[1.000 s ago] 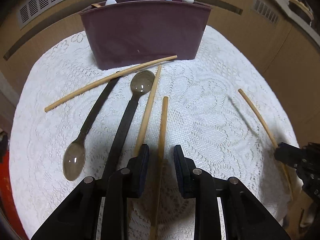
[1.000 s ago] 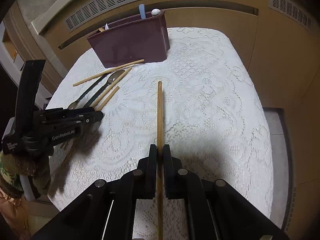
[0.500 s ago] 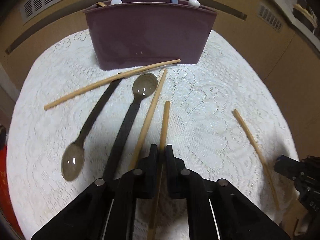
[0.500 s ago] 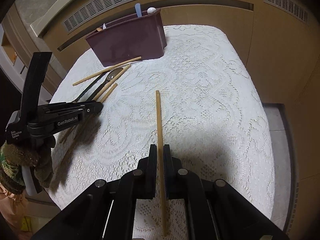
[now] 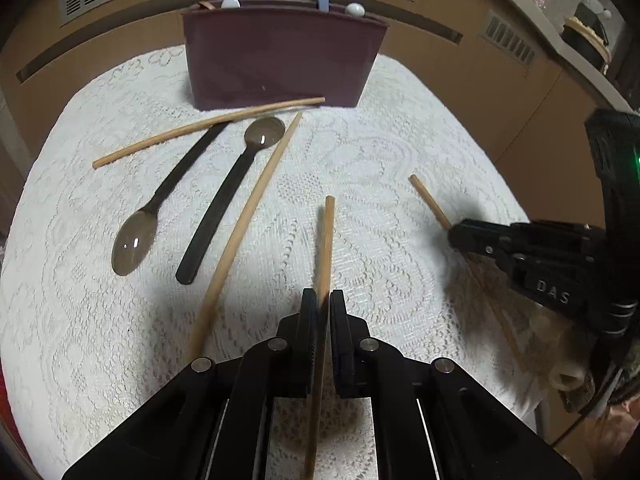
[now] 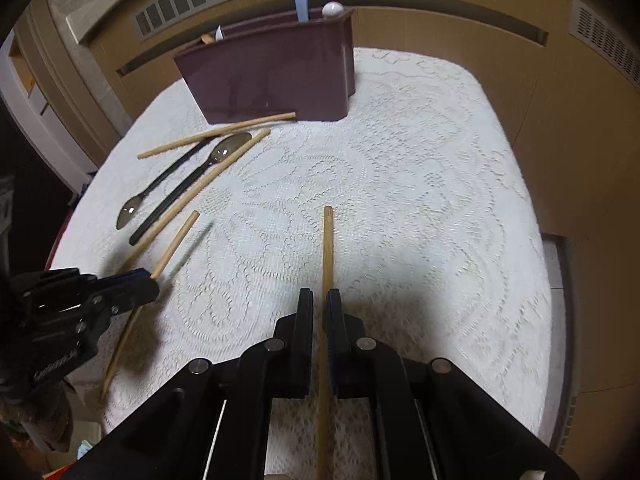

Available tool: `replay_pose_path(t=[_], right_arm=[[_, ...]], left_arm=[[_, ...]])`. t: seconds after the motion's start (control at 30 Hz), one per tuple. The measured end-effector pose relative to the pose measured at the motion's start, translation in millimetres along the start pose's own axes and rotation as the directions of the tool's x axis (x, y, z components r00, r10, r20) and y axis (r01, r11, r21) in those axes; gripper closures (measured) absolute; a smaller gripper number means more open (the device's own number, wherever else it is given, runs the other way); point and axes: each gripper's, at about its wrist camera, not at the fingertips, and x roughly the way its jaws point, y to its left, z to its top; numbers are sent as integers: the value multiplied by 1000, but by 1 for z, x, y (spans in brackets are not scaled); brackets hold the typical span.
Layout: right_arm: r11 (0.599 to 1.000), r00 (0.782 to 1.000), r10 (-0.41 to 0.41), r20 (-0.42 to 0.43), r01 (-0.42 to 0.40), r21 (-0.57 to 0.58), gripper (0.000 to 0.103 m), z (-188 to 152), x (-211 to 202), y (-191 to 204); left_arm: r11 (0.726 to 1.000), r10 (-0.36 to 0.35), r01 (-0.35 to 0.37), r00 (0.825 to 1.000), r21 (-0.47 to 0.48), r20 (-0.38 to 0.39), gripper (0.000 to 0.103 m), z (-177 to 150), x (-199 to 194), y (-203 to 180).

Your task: Organize utensils

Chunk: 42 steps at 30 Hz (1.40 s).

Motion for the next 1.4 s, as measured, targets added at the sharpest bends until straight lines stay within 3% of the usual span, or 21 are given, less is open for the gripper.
replay_pose_path(t=[0.33,0.5,0.77,0.93,1.1,1.23,1.4], right_arm=[[996,997,-74,-9,74,-53,89,3,13,8],[997,997,-69,-21,69,-37,90,4,13,7],[999,1000,-3,-23,4,51,96,-3,5,-3],[997,1000,14,-4,-14,75,96,-9,-7,-6],[995,998,42,41,-45,85,96,-12,-32,-5],[992,990,87,115,-98,86,96,-12,-67,-7],[986,975,121,188,-139,88,96,-7,-102,-4]], left_arm=[[991,88,-82,994,105,-62,94,15,22,-16],[981,124,-110,989,159,-84,92,18,28,-24],[993,69,-57,991,105,-119,92,26,35,-13],[993,83,-80,996,87,-36,93,11,29,-16],[1000,-10,11,998,-19,54,96,6,1,-13],[997,-61,68,976,-25,210,96,6,-49,-16],[994,-97,106,940,-11,326,96,8,-88,-17]])
